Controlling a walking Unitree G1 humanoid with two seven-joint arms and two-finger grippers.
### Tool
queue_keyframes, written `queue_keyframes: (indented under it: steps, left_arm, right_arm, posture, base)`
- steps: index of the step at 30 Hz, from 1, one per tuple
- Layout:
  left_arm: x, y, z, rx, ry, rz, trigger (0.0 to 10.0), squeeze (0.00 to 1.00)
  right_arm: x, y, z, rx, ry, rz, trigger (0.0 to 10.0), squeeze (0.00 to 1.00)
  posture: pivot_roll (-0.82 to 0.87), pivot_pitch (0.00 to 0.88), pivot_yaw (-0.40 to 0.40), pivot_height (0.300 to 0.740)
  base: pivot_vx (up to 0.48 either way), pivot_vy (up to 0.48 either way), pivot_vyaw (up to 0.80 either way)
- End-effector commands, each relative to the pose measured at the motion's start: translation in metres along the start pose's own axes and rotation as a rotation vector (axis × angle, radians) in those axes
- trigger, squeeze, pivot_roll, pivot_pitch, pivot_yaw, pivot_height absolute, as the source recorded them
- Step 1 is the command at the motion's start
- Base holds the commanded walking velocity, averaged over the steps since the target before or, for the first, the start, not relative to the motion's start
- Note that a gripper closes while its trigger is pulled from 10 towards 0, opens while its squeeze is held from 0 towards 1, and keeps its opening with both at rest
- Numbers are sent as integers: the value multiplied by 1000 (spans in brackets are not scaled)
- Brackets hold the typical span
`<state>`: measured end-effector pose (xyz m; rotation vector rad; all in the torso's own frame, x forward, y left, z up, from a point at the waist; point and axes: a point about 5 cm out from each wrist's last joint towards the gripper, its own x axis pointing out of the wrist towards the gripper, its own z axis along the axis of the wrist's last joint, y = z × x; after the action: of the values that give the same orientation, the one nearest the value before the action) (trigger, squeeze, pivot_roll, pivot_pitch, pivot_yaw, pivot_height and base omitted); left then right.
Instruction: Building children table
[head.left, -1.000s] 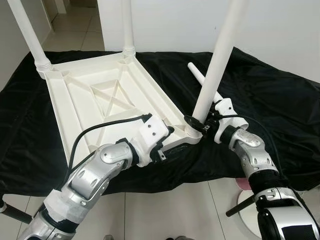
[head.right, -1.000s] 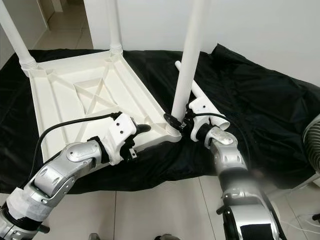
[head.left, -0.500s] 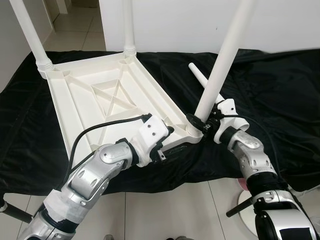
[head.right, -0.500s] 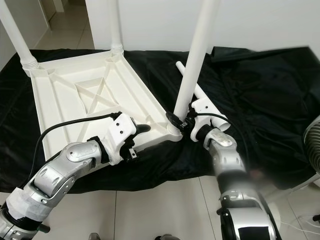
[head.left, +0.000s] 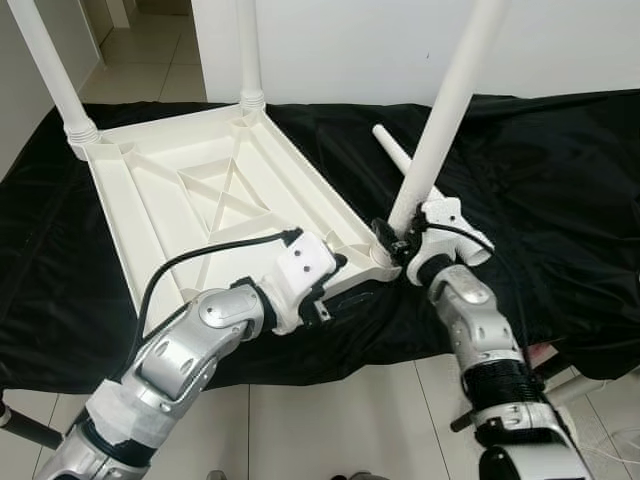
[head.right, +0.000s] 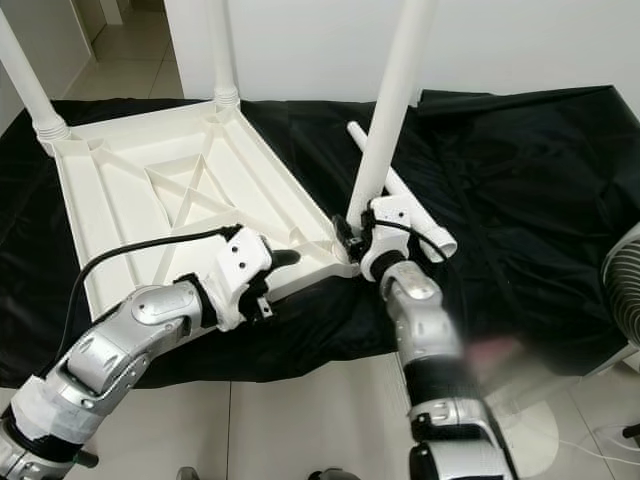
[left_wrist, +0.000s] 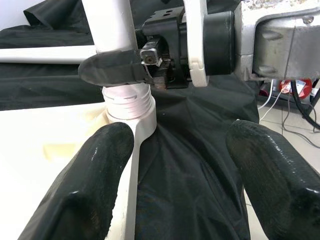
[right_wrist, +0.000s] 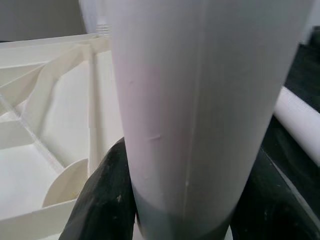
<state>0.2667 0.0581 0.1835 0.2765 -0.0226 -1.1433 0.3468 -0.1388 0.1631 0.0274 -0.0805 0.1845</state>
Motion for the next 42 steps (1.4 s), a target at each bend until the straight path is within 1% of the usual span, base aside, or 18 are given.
queue_keyframes:
  steps: [1,6,8,15,16,17,18,19,26,29,30,33,34,38,39,40,41,42]
  left_arm:
    - [-2,-5,0,5,5,-83,10000,0]
    - [-2,-5,0,4,4,-81,10000,0]
    - [-1,-6,0,3,4,-82,10000,0]
    - [-1,-7,-1,2,5,-87,10000,0]
    - [-1,-7,-1,2,6,-89,10000,0]
    - [-1,-7,-1,3,6,-89,10000,0]
    - [-1,-7,-1,3,6,-89,10000,0]
    - [-1,-6,-1,3,7,-89,10000,0]
    - [0,-6,-1,1,6,-86,10000,0]
    - [-1,-6,-1,2,5,-86,10000,0]
    - [0,-6,-1,2,5,-85,10000,0]
    - [0,-6,-1,2,5,-85,10000,0]
    - [-1,-6,-1,2,5,-84,10000,0]
    - [-1,-6,-1,2,5,-84,10000,0]
    - [-1,-6,-1,3,5,-84,10000,0]
    - [-1,-6,-1,3,5,-84,10000,0]
    - [-1,-5,-1,4,4,-84,10000,0]
    - [-1,-5,-1,4,4,-84,10000,0]
  right_arm:
    - [-7,-8,-16,29,68,-138,10000,0]
    - [-15,6,-17,60,56,-331,10000,0]
    - [-18,13,-18,117,55,-428,10000,0]
    - [-19,23,-10,146,44,-397,10000,0]
    - [-20,20,-8,153,31,-384,10000,220]
    - [-21,18,-6,156,15,-381,10000,800]
    - [-21,18,-6,156,15,-381,10000,800]
    - [-22,16,-4,157,2,-383,10000,1000]
    - [-25,9,-1,151,-44,-294,10000,1000]
    - [-25,7,-4,162,-30,-198,10000,1000]
    - [-25,5,-5,151,-24,-130,10000,275]
    - [-25,5,-5,151,-24,-130,10000,275]
    - [-26,0,-6,117,-29,-65,10000,0]
    - [-26,0,-6,117,-29,-65,10000,0]
    - [-25,-5,-6,71,-29,20,10000,0]
    - [-25,-5,-6,71,-29,20,10000,0]
    - [-22,-7,-4,-5,-36,174,10000,0]
    - [-22,-7,-4,-5,-36,174,10000,0]
  posture:
    - [-45,87,-39,740]
    - [-44,87,-40,740]
    - [-45,87,-40,740]
    - [-49,91,-35,740]
    - [-50,92,-36,740]
    - [-51,92,-35,740]
    - [-51,92,-35,740]
    - [-51,92,-35,740]
    - [-52,91,-38,740]
    - [-52,91,-39,740]
    - [-52,90,-38,740]
    - [-52,90,-38,740]
    - [-52,89,-38,740]
    - [-52,89,-38,740]
    - [-53,88,-36,740]
    - [-53,88,-36,740]
    - [-52,86,-31,740]
    - [-52,86,-31,740]
  base:
    - [0,0,0]
    - [0,0,0]
    - [0,0,0]
    - [0,0,0]
    - [0,0,0]
    - [0,0,0]
    - [0,0,0]
    - [0,0,0]
    - [0,0,0]
    - [0,0,0]
    - [0,0,0]
    - [0,0,0]
    - [0,0,0]
    - [0,0,0]
    - [0,0,0]
    - [0,0,0]
    - [0,0,0]
    - [0,0,0]
